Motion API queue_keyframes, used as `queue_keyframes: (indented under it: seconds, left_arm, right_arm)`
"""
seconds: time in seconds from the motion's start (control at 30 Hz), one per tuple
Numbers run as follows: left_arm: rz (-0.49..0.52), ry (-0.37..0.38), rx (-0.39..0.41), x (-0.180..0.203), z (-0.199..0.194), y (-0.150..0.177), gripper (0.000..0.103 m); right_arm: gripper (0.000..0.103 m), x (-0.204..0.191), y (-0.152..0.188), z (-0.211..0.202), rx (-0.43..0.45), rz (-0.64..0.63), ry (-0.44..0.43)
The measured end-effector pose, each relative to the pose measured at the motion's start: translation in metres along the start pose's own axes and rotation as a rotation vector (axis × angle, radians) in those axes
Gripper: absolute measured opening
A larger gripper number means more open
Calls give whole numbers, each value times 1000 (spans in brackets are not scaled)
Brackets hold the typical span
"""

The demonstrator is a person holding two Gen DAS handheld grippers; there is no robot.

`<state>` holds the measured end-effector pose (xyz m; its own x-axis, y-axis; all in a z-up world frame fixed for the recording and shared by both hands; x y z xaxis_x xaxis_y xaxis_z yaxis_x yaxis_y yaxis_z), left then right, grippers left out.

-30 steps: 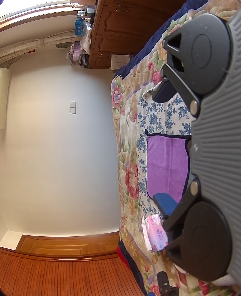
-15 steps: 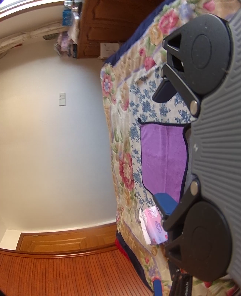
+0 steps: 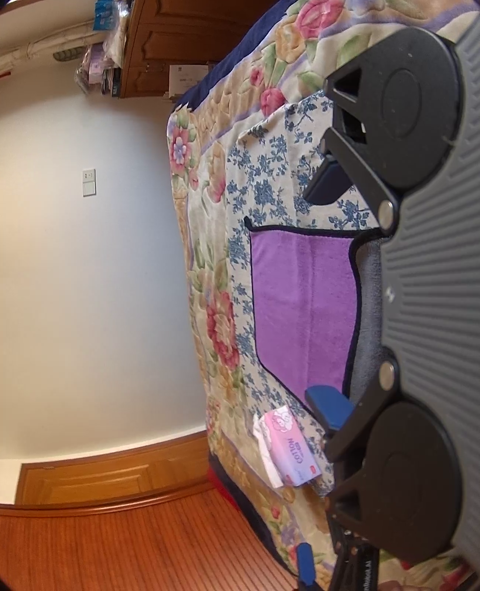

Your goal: Fold towel

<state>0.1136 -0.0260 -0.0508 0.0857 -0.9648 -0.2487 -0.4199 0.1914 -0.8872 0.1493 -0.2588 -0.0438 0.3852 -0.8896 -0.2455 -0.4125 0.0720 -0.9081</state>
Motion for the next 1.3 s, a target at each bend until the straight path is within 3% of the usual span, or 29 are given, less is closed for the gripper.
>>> queue_keyframes:
  seconds: [0.37,0.83,1.07,1.13,1.2,1.3]
  left_arm:
    - [18,37,-22,8,25,-1,103]
    - [8,57,-95,7,60,10,101]
    - [-4,96,-146,8,77,21,90]
    - [-10,105,-153,8,80,23,84]
    - [-7,95,-165,8,83,26,72]
    - [-17,105,-190,7,88,29,67]
  right_arm:
    - [103,2,5,24,-90,-57,5]
    - [103,9,9,46,-139,-75,-8]
    - [103,15,11,56,-162,-72,-15]
    - [103,17,11,57,-165,-64,-19]
    - [103,19,12,60,-172,-56,-19]
    - [103,22,14,64,-184,-43,-22]
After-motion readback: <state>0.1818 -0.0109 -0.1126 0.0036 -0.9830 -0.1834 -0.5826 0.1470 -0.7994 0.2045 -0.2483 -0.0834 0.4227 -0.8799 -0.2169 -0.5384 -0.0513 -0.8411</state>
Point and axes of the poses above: each gripper's, at about its wrist camera, not at the fingertips, and z roughly the way its jaws point, x to its right, y to its underside, the point moved 6 cm from there along z, roughly the way its jaws point, and after that the axes turned 15 degrees about -y, right-handed, at the moved point
